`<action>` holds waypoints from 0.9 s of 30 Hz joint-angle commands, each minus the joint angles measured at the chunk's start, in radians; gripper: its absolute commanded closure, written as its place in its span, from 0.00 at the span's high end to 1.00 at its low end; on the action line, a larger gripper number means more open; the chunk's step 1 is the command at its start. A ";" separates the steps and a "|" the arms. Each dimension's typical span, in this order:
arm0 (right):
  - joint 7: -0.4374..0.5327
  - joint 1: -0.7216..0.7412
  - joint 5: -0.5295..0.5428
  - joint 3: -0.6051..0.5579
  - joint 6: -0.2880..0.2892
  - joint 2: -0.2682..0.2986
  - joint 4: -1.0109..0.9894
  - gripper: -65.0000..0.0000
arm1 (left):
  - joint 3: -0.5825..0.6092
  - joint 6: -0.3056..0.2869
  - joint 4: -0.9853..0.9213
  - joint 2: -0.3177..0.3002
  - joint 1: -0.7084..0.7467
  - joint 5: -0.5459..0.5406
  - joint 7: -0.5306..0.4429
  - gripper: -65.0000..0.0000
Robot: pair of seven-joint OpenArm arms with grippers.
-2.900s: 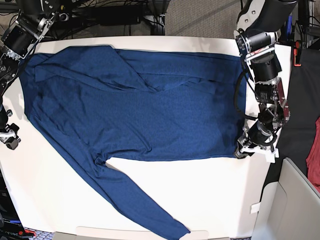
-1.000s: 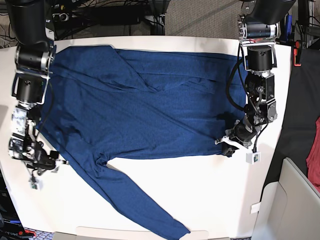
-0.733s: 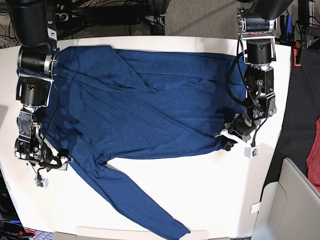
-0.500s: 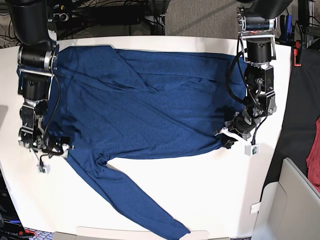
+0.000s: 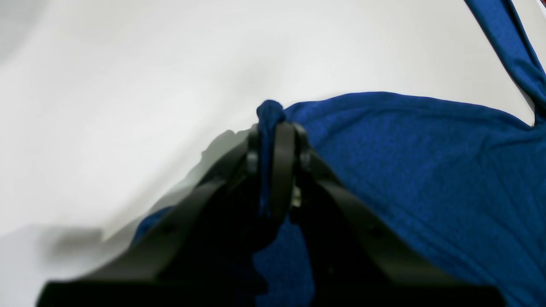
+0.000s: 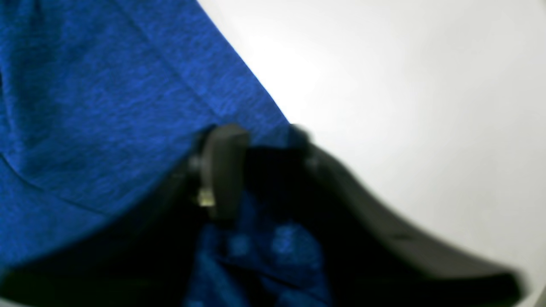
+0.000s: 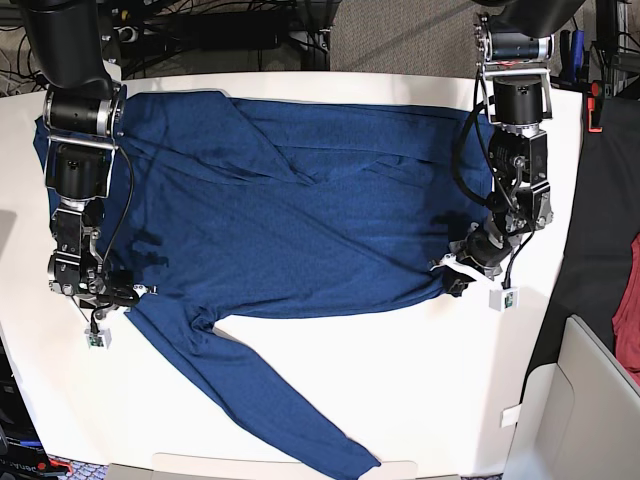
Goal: Fold the T-shirt properly
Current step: 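Grasp the shirt side edges with both grippers, then pull both side edges apart and fold them inward toward the collar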
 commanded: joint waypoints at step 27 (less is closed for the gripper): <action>-0.358 -0.422 0.108 0.394 0.356 0.003 0.883 0.01 | -0.159 -0.008 0.453 -0.008 0.236 -0.014 0.065 0.00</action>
